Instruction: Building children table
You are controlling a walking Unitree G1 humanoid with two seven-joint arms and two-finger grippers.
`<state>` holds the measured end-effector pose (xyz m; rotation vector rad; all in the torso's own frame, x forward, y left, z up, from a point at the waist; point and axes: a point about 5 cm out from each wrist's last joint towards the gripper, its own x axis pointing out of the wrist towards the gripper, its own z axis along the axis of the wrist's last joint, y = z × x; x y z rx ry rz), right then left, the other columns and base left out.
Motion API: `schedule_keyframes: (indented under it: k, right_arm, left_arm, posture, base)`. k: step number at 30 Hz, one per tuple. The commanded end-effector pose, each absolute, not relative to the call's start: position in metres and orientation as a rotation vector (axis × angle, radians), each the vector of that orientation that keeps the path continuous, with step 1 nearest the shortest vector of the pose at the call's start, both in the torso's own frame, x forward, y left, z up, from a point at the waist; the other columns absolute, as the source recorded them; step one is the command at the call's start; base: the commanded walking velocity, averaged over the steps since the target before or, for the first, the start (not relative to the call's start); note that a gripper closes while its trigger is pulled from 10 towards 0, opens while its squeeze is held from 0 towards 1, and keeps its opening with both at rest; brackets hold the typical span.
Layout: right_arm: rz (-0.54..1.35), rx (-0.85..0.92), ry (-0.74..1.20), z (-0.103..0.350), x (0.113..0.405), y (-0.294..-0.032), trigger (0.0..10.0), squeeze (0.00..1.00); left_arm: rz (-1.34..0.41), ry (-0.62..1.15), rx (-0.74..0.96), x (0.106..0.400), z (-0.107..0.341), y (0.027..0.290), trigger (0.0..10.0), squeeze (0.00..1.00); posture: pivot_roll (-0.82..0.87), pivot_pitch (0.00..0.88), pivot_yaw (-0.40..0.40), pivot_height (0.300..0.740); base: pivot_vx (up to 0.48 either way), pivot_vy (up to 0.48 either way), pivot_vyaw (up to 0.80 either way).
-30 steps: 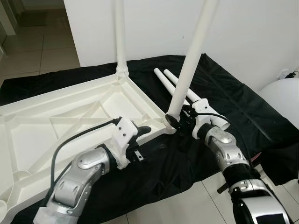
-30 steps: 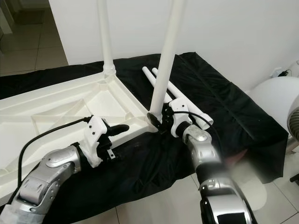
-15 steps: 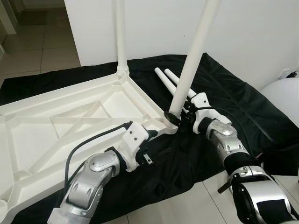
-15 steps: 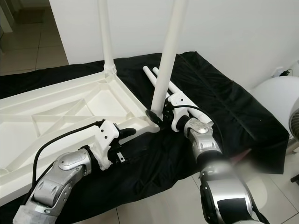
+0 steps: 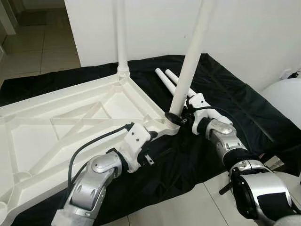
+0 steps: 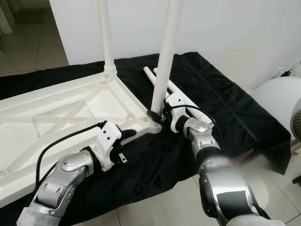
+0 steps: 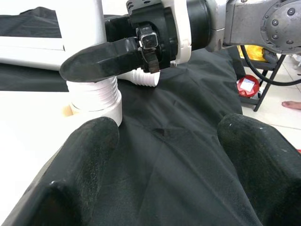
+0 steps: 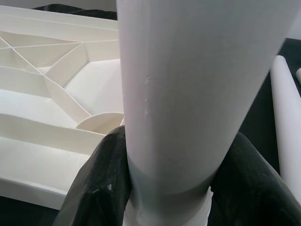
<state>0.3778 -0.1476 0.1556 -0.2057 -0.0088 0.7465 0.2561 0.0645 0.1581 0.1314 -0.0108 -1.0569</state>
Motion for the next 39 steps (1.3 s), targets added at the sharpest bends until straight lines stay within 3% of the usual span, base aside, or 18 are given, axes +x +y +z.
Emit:
schedule_keyframes:
  k: [1,6,7,8,11,29,39]
  right_arm:
    - [0.755,-0.2,0.044,0.144,0.375,-0.146,0.0,0.0]
    - [0.744,-0.171,0.057,0.138,0.373,-0.147,0.0,0.0]
    - [0.741,-0.16,0.055,0.137,0.373,-0.147,3.3,0.0]
    - [0.729,-0.131,0.064,0.135,0.373,-0.147,10.0,0.0]
    - [0.677,-0.029,0.107,0.13,0.374,-0.149,10.0,0.0]
    - [0.582,-0.065,0.099,0.129,0.377,-0.14,10.0,0.0]
    - [0.327,0.05,0.088,0.126,0.38,-0.122,10.0,0.0]
  left_arm:
    - [-0.846,-0.027,0.14,0.264,0.159,0.072,10.0,0.0]
    - [-0.845,-0.024,0.139,0.264,0.159,0.073,10.0,0.0]
    - [-0.846,-0.024,0.138,0.264,0.159,0.073,10.0,0.0]
    - [-0.846,-0.025,0.138,0.264,0.159,0.073,10.0,0.0]
    - [-0.85,-0.026,0.138,0.264,0.159,0.073,10.0,0.0]
    - [-0.858,-0.021,0.136,0.262,0.158,0.073,10.0,0.0]
    - [-0.849,-0.017,0.131,0.26,0.157,0.075,10.0,0.0]
  posture:
    - [-0.01,0.033,-0.014,0.74]
    - [-0.01,0.035,-0.014,0.74]
    - [-0.01,0.036,-0.013,0.74]
    - [-0.01,0.037,-0.012,0.74]
    - [-0.01,0.038,-0.008,0.74]
    - [-0.01,0.047,-0.017,0.74]
    - [0.0,0.041,-0.038,0.74]
  base:
    - [0.0,0.0,0.0]
    - [0.0,0.0,0.0]
    - [0.0,0.0,0.0]
    - [0.0,0.0,0.0]
    - [0.0,0.0,0.0]
    - [0.0,0.0,0.0]
    - [0.0,0.0,0.0]
